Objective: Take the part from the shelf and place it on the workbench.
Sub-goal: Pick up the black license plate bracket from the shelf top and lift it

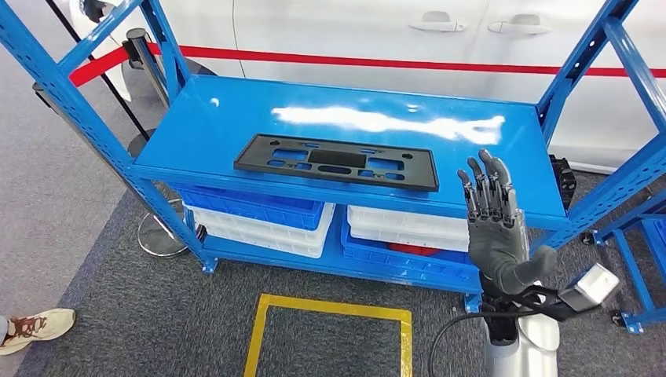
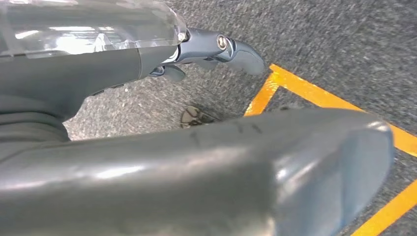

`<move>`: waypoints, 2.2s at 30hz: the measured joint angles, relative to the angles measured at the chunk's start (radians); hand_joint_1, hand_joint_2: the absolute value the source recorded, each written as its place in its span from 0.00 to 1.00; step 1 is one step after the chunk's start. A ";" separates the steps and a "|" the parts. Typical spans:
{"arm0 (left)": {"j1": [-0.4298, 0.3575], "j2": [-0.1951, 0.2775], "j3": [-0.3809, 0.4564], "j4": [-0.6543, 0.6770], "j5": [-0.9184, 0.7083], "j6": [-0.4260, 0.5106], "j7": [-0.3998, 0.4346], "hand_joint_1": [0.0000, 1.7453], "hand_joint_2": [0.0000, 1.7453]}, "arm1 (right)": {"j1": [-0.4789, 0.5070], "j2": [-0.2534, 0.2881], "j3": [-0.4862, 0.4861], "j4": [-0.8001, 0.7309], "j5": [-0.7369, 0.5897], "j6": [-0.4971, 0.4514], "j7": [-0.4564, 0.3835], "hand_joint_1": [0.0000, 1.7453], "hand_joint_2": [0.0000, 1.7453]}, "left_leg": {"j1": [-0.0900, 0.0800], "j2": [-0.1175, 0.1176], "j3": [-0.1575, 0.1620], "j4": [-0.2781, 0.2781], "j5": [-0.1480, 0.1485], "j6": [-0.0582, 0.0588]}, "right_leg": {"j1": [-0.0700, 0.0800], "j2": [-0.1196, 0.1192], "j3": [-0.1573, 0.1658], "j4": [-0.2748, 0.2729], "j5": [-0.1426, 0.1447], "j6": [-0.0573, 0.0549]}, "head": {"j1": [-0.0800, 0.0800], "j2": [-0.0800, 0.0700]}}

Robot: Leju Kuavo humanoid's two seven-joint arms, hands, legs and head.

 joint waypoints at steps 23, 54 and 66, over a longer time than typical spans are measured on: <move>-0.002 -0.017 0.086 0.004 -0.092 -0.012 -0.016 0.00 0.00 | -0.022 -0.063 0.315 -0.369 -0.169 -0.109 -0.073 0.00 0.00 | -0.003 0.052 0.053 -0.118 0.074 0.036 | 0.019 -0.038 -0.026 0.069 -0.017 0.010 | 0.001 0.000; -0.003 -0.033 0.126 0.012 -0.111 -0.051 -0.030 0.00 0.00 | 0.002 -0.157 0.448 -0.278 -0.110 -0.215 -0.073 0.00 0.00 | 0.005 0.012 0.087 -0.118 0.037 0.033 | 0.022 -0.002 -0.068 0.062 0.031 0.003 | -0.003 0.000; -0.001 -0.036 0.133 0.013 -0.113 -0.049 -0.033 0.00 0.00 | 0.006 -0.158 0.461 -0.263 -0.105 -0.215 -0.073 0.00 0.00 | 0.021 0.016 -0.076 0.092 0.034 -0.019 | 0.009 0.001 0.068 -0.021 -0.042 -0.009 | -0.007 0.000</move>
